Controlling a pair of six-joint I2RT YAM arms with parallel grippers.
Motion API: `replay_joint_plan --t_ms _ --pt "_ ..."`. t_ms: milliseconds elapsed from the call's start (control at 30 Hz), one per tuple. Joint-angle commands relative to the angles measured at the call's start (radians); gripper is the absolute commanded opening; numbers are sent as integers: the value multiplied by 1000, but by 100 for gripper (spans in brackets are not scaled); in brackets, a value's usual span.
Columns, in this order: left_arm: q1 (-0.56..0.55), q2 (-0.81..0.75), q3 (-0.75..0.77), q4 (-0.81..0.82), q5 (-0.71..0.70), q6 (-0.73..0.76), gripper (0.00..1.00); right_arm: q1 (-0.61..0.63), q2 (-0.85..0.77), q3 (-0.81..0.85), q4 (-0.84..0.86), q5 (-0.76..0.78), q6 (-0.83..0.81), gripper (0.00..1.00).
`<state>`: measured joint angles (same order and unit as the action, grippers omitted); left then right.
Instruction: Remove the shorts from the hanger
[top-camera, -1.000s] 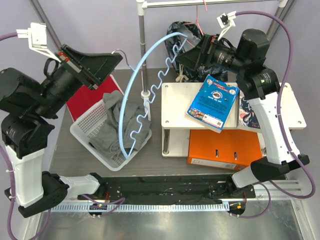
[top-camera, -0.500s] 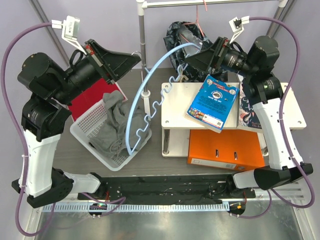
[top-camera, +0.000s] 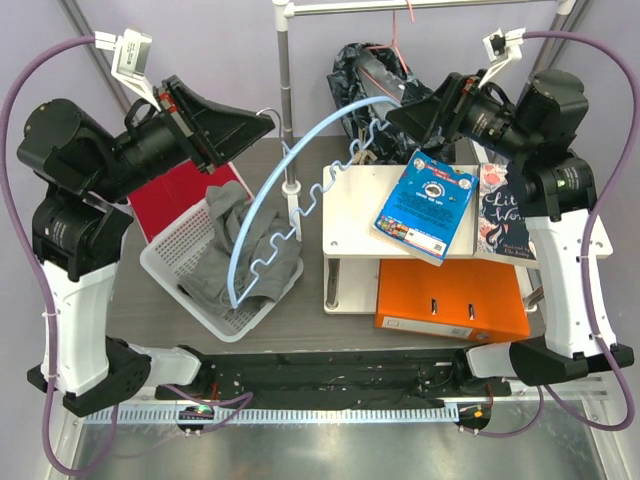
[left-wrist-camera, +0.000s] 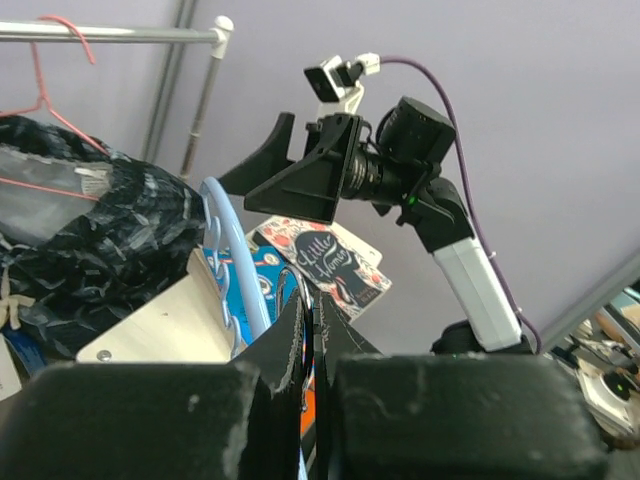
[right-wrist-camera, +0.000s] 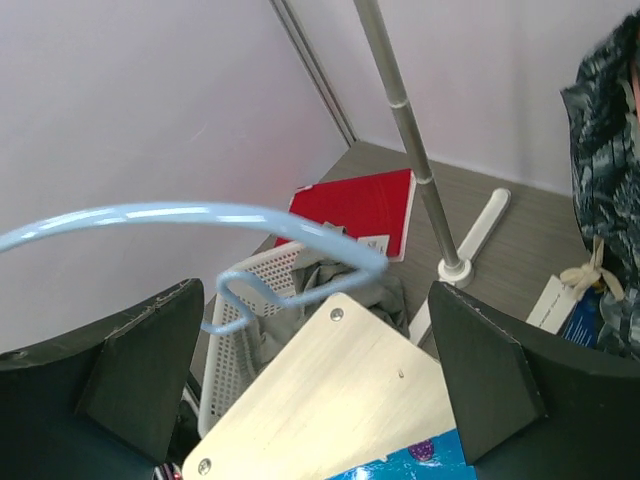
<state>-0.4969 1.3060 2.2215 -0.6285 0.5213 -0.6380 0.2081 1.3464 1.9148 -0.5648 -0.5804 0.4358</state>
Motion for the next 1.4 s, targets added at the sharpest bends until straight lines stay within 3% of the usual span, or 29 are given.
replay_joint_plan --t_ms 0,133,300,400,533,1000,1167,1267,1300,1367 --pt "33 6 7 96 202 -41 0 -1 -29 67 46 -108 -138 99" --pt "41 -11 -13 125 244 -55 0 -3 -67 46 69 -96 -203 100" --pt "41 -14 -57 217 342 -121 0 -3 -81 -42 258 -356 -134 96" --pt "41 -13 -66 230 359 -126 0 4 -76 -86 405 -496 25 94" --pt "41 -7 -63 236 371 -134 0 16 -90 -189 659 -562 225 92" --pt "50 39 -86 362 430 -270 0 56 -164 -359 681 -681 201 77" --pt "50 44 -97 366 430 -279 0 57 -182 -369 599 -653 77 51" --pt "52 49 -91 371 431 -290 0 57 -207 -385 583 -664 -27 20" --pt "54 49 -91 369 425 -290 0 57 -213 -385 579 -674 -43 1" --pt "60 47 -94 368 418 -292 0 56 -222 -387 572 -697 -71 1"
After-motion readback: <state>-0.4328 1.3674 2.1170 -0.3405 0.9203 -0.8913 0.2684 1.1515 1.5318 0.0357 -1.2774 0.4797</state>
